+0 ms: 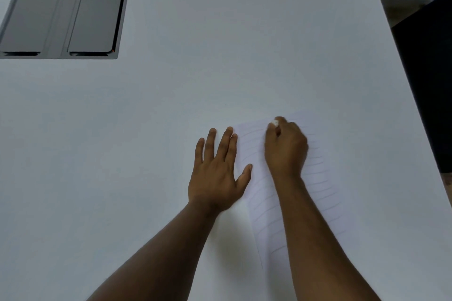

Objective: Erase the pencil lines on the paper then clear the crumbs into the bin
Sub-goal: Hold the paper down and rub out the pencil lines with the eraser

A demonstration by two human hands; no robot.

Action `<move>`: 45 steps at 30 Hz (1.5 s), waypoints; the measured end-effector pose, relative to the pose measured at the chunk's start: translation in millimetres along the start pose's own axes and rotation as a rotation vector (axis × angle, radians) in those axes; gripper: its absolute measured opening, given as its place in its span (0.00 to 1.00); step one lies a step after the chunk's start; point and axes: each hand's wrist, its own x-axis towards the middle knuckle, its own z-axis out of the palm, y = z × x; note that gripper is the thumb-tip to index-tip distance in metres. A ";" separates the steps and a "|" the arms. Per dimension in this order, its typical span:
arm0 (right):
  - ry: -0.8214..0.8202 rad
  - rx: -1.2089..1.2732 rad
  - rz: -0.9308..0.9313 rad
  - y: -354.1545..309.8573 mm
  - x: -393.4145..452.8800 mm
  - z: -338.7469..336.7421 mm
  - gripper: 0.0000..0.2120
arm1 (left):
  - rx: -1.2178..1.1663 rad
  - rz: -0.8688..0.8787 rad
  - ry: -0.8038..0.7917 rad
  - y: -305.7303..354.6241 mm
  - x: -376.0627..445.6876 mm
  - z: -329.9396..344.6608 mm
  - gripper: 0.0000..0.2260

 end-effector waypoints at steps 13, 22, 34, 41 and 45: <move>-0.213 0.231 -0.129 -11.0 -28.8 -7.2 0.07 | 0.006 0.002 0.018 -0.8 0.9 2.8 0.37; -0.267 0.104 -0.279 -29.9 -22.5 14.7 0.09 | 0.016 0.017 -0.001 -1.0 2.0 1.3 0.40; 0.084 -0.104 -0.142 10.6 20.6 -5.3 0.11 | 0.034 -0.015 0.000 0.7 1.8 1.3 0.38; -0.154 0.033 -0.281 -27.8 -23.3 12.3 0.07 | 0.027 0.016 0.022 -0.9 1.3 2.3 0.39; -0.133 -0.030 -0.332 -28.7 -24.5 18.4 0.08 | 0.027 0.014 0.030 -0.6 1.0 2.0 0.40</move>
